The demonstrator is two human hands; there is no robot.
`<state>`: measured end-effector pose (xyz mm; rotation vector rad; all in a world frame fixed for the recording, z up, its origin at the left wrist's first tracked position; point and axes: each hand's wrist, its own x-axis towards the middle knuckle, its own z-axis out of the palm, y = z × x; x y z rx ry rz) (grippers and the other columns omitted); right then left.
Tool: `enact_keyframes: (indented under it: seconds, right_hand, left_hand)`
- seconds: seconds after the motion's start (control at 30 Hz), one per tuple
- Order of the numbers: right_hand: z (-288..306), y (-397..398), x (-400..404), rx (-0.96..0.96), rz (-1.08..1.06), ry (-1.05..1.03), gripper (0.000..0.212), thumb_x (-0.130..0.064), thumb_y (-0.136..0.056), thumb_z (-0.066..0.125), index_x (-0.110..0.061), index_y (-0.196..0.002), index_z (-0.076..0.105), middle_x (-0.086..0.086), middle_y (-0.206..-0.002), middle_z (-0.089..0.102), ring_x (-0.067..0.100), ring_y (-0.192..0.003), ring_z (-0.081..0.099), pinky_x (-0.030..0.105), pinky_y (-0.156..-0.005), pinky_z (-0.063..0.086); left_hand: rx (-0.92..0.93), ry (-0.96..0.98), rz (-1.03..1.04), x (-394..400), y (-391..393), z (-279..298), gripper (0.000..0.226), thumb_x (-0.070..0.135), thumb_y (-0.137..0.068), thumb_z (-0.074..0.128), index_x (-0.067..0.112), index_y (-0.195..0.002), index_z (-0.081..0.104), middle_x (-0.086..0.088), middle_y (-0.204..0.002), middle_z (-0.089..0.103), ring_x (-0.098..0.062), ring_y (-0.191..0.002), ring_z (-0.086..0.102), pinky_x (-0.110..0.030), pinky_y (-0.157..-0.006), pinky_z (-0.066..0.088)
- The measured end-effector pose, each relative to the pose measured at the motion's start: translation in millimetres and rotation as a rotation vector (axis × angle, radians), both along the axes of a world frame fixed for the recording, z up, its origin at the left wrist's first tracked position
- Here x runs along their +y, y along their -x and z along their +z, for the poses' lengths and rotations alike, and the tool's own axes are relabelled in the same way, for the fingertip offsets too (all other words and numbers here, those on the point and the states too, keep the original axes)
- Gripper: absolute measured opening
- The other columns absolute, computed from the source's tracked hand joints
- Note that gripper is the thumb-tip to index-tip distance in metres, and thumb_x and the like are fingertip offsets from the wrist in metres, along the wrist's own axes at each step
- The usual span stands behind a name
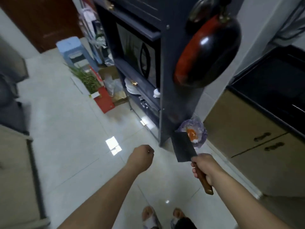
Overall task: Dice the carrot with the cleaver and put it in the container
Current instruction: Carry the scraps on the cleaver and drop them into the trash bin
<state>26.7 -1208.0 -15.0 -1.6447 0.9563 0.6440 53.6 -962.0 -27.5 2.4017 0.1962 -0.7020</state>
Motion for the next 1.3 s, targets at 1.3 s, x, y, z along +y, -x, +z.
enact_keyframes:
  seconds: [1.3]
  right_hand:
    - [129.2,-27.4,967.0,-0.475,1.666,-0.362,0.023,0.008,-0.082,0.061,0.002,-0.104,0.059,0.018,-0.07,0.056,0.028,-0.056,0.055,0.034,-0.053,0.047]
  left_hand:
    - [-0.408,0.02,1.646,761.0,275.0,149.7,0.021,0.017,-0.102,0.051,0.021,-0.1,0.071,0.001,-0.098,0.073,-0.019,-0.088,0.072,-0.029,-0.064,0.051]
